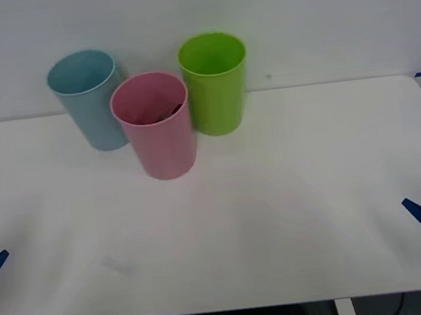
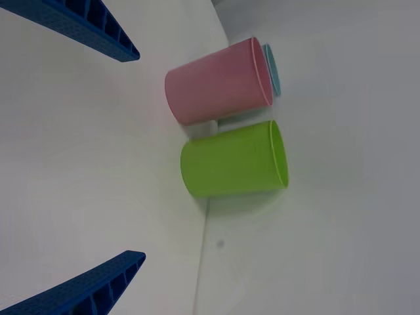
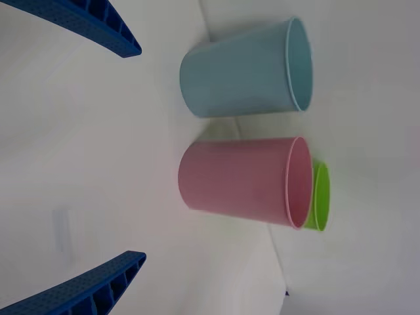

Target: Grasp the object on the table and drop it into the matching bin: aluminum can to the light blue bin, PET bottle to the pink bin.

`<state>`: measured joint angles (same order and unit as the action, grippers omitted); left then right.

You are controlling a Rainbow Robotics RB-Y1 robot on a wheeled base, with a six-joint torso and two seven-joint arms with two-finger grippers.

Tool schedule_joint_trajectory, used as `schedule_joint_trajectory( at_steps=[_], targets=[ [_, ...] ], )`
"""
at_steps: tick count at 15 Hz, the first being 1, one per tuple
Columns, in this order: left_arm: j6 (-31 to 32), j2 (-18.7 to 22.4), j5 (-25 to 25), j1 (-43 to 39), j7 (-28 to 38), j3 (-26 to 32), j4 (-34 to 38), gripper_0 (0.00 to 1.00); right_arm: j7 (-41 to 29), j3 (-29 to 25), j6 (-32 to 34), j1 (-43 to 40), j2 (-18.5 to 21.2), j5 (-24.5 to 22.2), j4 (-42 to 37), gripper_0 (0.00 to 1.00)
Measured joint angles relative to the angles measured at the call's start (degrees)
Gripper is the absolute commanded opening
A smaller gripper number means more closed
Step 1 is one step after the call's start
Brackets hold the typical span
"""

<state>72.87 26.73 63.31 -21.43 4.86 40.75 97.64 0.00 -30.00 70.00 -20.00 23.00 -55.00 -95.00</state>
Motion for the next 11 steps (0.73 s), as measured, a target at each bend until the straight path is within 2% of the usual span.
schedule_joint_trajectory(
  at_steps=[11],
  targets=[
    [-0.7, 0.0, -3.0, -3.4, -1.7, -2.7, -1.7, 1.0, 0.0, 0.0, 0.0, 0.0, 0.0, 0.0, 0.0, 1.0]
  ],
)
